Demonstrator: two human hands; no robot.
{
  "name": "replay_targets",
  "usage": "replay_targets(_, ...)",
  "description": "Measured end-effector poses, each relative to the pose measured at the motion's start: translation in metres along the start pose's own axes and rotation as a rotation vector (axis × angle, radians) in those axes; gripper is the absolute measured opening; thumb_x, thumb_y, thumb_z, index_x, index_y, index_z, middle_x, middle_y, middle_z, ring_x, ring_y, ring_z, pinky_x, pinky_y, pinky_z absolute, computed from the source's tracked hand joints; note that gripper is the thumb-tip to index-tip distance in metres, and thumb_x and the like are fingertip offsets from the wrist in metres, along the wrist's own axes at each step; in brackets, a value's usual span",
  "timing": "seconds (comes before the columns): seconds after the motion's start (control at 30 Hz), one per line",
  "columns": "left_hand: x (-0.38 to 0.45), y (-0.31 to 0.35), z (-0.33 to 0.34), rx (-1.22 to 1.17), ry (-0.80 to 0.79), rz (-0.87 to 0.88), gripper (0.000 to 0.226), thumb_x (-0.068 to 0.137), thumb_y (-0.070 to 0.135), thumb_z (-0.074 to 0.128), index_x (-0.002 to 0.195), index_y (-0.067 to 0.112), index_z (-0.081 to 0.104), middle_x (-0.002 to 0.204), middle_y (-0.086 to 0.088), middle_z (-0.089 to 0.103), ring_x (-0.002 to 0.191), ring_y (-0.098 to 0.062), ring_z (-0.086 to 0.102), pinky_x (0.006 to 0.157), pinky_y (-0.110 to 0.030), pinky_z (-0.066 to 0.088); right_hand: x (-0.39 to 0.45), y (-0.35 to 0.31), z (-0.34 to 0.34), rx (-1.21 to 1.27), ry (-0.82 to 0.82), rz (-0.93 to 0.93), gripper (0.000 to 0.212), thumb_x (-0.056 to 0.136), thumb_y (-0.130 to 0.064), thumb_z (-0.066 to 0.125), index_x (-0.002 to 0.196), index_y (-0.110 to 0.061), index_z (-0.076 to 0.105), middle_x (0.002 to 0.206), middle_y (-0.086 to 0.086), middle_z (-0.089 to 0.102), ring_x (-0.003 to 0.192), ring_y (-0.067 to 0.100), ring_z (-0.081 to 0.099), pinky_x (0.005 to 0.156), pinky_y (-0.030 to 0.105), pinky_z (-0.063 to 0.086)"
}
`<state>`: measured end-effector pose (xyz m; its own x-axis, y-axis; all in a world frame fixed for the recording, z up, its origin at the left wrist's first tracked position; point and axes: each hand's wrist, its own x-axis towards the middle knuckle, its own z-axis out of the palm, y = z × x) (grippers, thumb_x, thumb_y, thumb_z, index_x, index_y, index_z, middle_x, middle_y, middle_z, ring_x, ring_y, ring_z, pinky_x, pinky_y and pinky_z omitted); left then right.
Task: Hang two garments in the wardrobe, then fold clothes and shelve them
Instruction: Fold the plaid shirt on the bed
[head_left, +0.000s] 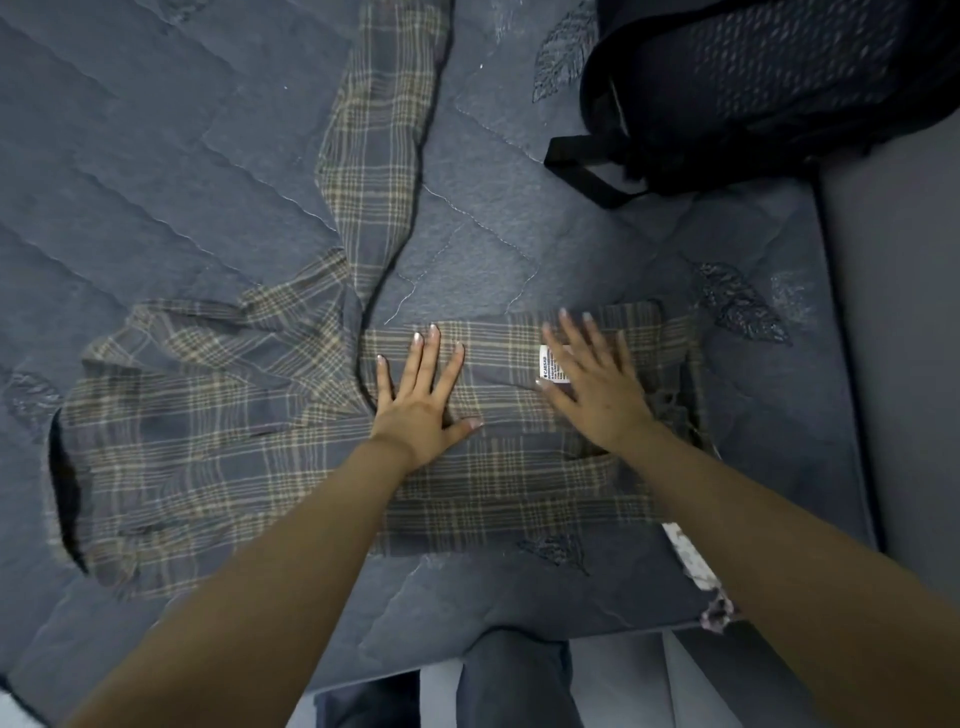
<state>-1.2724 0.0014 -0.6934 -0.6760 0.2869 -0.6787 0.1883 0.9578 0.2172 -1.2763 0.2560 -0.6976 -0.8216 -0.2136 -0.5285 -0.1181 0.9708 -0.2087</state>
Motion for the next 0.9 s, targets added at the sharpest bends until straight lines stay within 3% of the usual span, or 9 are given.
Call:
replay_targets(0.17,0.008,-0.003,0.008,-0.051,0.014,0.025,0.108,0.079,0.082,0.039,0.139,0.038,-0.039,0.14,0.006,-0.056,0.132,-0.017,-0.048,0.102,-0.053,-0.031,-0.028,0.053,0.01,-0.032,0.091,0.268,0.079,0.091,-0.071,0.006,0.152,-0.027,-0.02,0.16,-0.005,-0.022,0.148,0.018,-0.017,0.12,0.047,-0.007)
replay_targets(0.3,-0.001,-0.002,-0.004,-0.181,-0.009,0.082,0.104,0.084,0.068,0.053,0.149,0.037,-0.023,0.149,0.005,-0.045,0.138,-0.016,-0.041,0.107,-0.051,-0.028,-0.026,0.039,0.003,-0.036,0.078,0.337,0.075,0.099,-0.058,0.017,0.154,-0.015,-0.011,0.163,0.004,-0.013,0.15,0.022,-0.01,0.121,0.045,-0.007)
replay_targets(0.37,-0.01,-0.008,-0.019,-0.428,0.075,0.152,0.081,0.09,0.044,0.064,0.154,0.029,0.017,0.162,-0.002,-0.013,0.149,-0.017,-0.012,0.12,-0.045,-0.01,-0.023,0.014,-0.006,-0.005,0.131,0.383,0.069,0.102,-0.042,0.033,0.154,-0.005,0.006,0.163,0.012,0.0,0.15,0.028,-0.001,0.121,0.048,-0.003)
replay_targets(0.43,-0.026,-0.026,-0.043,-0.696,0.296,0.197,0.048,0.091,0.018,0.066,0.137,0.014,0.054,0.154,-0.01,0.034,0.143,-0.02,0.032,0.119,-0.03,0.019,-0.022,-0.023,-0.019,0.131,0.222,0.305,0.057,0.099,-0.023,0.048,0.148,0.0,0.031,0.159,0.019,0.019,0.146,0.036,0.018,0.121,0.049,0.009)
replay_targets(0.53,-0.053,-0.084,-0.076,-0.719,0.67,0.121,0.023,0.088,0.003,0.064,0.111,0.005,0.068,0.119,-0.009,0.063,0.113,-0.021,0.057,0.102,-0.023,0.038,-0.016,-0.097,-0.033,0.374,0.281,0.127,0.029,0.094,-0.009,0.056,0.121,0.002,0.06,0.126,0.022,0.054,0.114,0.039,0.051,0.098,0.044,0.041)
replay_targets(0.6,-0.066,-0.134,-0.093,-0.674,0.773,-0.006,0.019,0.088,0.003,0.062,0.106,0.005,0.069,0.107,-0.007,0.066,0.103,-0.023,0.06,0.095,-0.028,0.043,-0.003,-0.149,-0.035,0.526,0.218,0.112,0.023,0.096,-0.016,0.056,0.112,-0.002,0.065,0.109,0.016,0.061,0.102,0.032,0.055,0.086,0.038,0.044)
replay_targets(0.77,-0.052,-0.241,-0.115,-0.439,0.591,-0.429,0.039,0.093,0.041,0.057,0.123,0.017,0.061,0.127,-0.012,0.06,0.123,-0.033,0.049,0.102,-0.045,0.035,0.043,-0.257,-0.025,1.037,0.122,0.337,0.031,0.093,-0.035,0.062,0.112,-0.011,0.059,0.1,-0.001,0.061,0.092,0.015,0.058,0.078,0.023,0.042)
replay_targets(0.83,-0.043,-0.26,-0.115,-0.372,0.372,-0.451,0.048,0.091,0.056,0.054,0.124,0.022,0.06,0.129,-0.008,0.06,0.126,-0.031,0.047,0.106,-0.047,0.027,0.064,-0.28,-0.02,1.291,0.121,0.481,0.042,0.091,-0.035,0.065,0.122,-0.007,0.058,0.111,0.002,0.065,0.099,0.018,0.061,0.083,0.027,0.048)
replay_targets(0.9,-0.038,-0.271,-0.113,-0.343,0.266,-0.38,0.042,0.092,0.053,0.055,0.114,0.019,0.065,0.122,-0.01,0.063,0.122,-0.03,0.051,0.107,-0.045,0.026,0.076,-0.292,-0.017,1.463,0.216,0.554,0.031,0.093,-0.033,0.064,0.11,-0.008,0.063,0.103,0.002,0.066,0.092,0.015,0.06,0.073,0.021,0.049)
